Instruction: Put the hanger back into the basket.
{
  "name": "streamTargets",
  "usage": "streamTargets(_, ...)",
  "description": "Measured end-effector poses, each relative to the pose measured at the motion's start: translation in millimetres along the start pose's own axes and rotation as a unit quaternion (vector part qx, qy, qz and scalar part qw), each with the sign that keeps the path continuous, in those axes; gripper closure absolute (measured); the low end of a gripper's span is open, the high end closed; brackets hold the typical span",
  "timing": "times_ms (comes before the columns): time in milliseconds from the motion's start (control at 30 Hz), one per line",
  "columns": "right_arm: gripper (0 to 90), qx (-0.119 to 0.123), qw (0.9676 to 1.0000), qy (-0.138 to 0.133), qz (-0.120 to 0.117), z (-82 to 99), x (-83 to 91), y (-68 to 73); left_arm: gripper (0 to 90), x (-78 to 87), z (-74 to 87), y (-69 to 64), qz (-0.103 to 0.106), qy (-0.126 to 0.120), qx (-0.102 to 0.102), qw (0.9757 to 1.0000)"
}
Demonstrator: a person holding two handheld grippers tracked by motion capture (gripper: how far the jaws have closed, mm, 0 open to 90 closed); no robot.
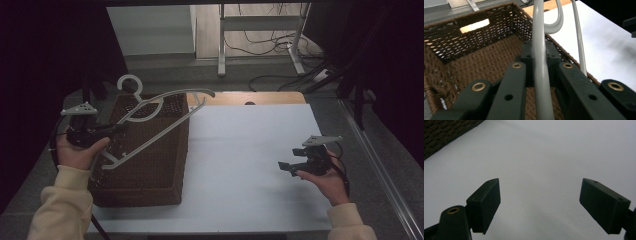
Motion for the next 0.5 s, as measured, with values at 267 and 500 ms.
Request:
streamTargets(267, 17.3, -0.001, 1.0, -0.005, 0.0, -0.9, 1.0, 0.1, 81.6, 1.5, 5.7, 11.5, -0.023, -0.007, 0.014, 0.9996)
streamTargets(500, 17.1, -0.003, 1.0, -0.008, -0.001, -1.2, 0.4, -0.7, 81.6, 1.3, 8.5, 21.6, -0.032, -0.014, 0.027, 0.999)
Point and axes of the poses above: each handheld gripper's, and its own axes: x roughly backward along the jaws, z roughly out of its underside, y roughly to its left, the point moved 7 cm from there along -x, roughly forward along the jaws, and after that the axes turned 6 degrees about -x, right-handed, at the moved point
